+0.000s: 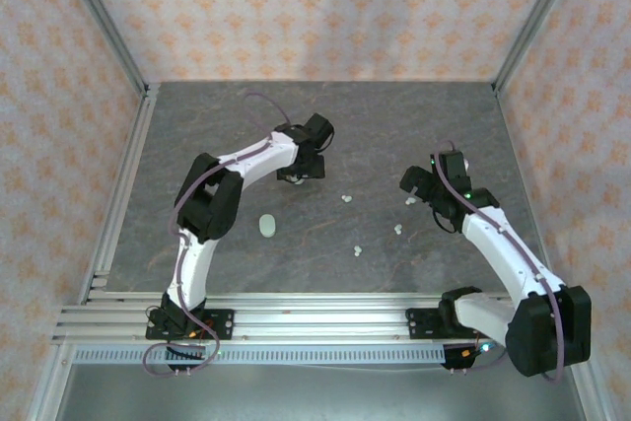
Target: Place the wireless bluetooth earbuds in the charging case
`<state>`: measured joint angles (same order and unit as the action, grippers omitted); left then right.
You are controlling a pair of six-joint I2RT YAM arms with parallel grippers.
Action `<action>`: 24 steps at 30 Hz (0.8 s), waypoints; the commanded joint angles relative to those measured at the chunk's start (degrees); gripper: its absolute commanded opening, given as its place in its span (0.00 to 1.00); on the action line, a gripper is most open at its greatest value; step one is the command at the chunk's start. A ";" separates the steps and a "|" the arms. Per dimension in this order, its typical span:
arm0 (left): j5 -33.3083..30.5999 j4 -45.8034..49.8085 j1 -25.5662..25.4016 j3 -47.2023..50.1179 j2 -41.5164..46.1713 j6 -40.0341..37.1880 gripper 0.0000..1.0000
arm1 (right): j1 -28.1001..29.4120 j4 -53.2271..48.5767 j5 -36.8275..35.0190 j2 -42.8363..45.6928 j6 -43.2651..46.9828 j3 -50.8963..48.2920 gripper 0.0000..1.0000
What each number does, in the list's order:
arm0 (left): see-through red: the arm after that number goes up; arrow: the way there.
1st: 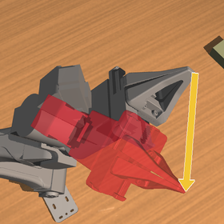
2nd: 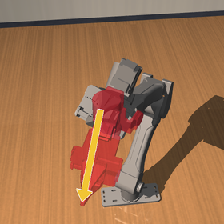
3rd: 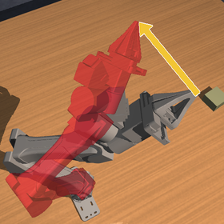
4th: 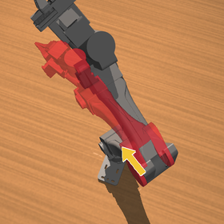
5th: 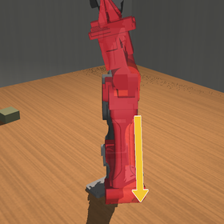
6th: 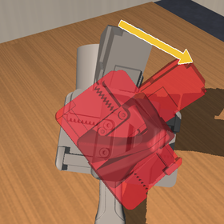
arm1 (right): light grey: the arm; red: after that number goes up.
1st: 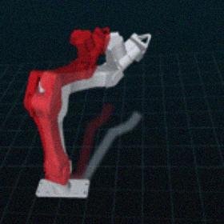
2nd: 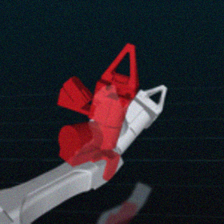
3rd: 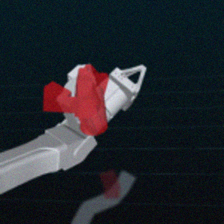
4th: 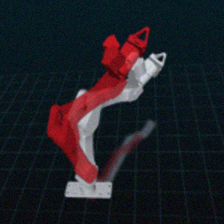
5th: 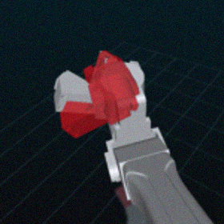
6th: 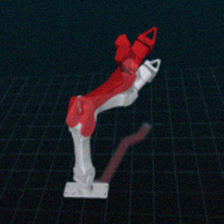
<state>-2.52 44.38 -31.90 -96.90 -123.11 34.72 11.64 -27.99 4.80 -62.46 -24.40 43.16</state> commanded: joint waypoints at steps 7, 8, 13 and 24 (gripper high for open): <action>-5.55 4.65 1.16 -5.46 -3.37 -7.26 0.69 | 0.27 0.25 1.32 -0.52 -5.24 0.12 1.00; -5.64 4.66 1.48 -5.35 -3.29 -8.28 0.68 | 0.31 0.45 1.33 -0.26 -5.70 -0.15 1.00; -1.02 3.84 3.54 -4.70 -2.88 -13.31 0.52 | 0.29 1.17 0.43 2.95 -7.70 -2.48 1.00; 11.44 -0.13 4.27 -0.50 1.52 -23.87 0.28 | 0.30 -1.55 -1.95 12.39 -9.20 -6.05 1.00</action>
<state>3.07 45.23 -27.49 -98.98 -124.70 15.77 11.64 -27.57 5.17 -51.72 -32.84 37.85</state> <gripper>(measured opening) 0.365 0.997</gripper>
